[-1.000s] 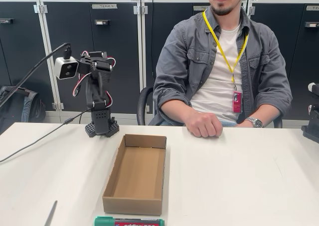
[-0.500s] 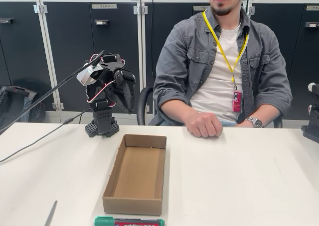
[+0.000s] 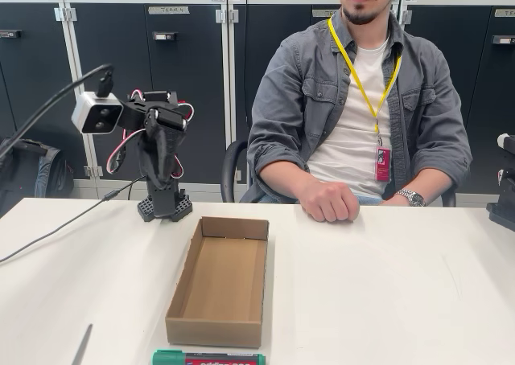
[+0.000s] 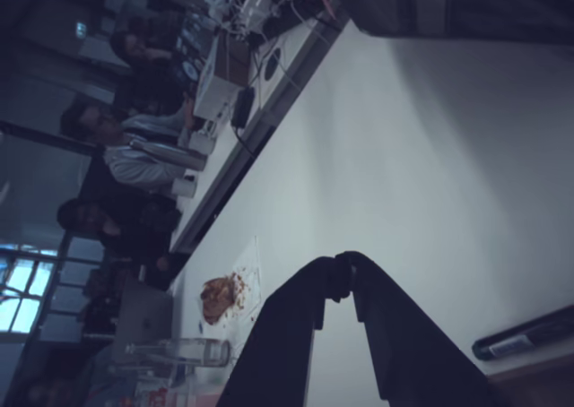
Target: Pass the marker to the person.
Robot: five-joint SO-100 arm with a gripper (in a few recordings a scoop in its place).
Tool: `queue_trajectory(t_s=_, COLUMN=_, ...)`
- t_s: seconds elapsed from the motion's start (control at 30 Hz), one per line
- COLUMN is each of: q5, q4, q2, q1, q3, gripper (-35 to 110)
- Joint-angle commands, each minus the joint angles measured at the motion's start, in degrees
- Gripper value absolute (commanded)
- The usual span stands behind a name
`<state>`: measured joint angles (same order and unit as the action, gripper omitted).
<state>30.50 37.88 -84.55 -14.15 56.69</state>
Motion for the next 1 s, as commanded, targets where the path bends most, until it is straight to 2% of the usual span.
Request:
queue_trajectory(t_s=0.0, q5=-1.05, q4=-2.46, q2=2.99, q1=2.29, q3=-6.86, gripper=-5)
queue_trajectory(t_s=0.17, q5=-1.85, q4=0.00, q2=9.84, q1=4.83, q3=-11.07, gripper=-5)
queue_trajectory(t_s=0.6, q5=-5.71, q4=22.32, q2=21.27, q1=4.75, q3=-19.42, gripper=-5)
queue_trajectory(t_s=0.97, q5=0.97, q4=28.83, q2=25.58, q1=3.96, q3=-19.07, gripper=-5)
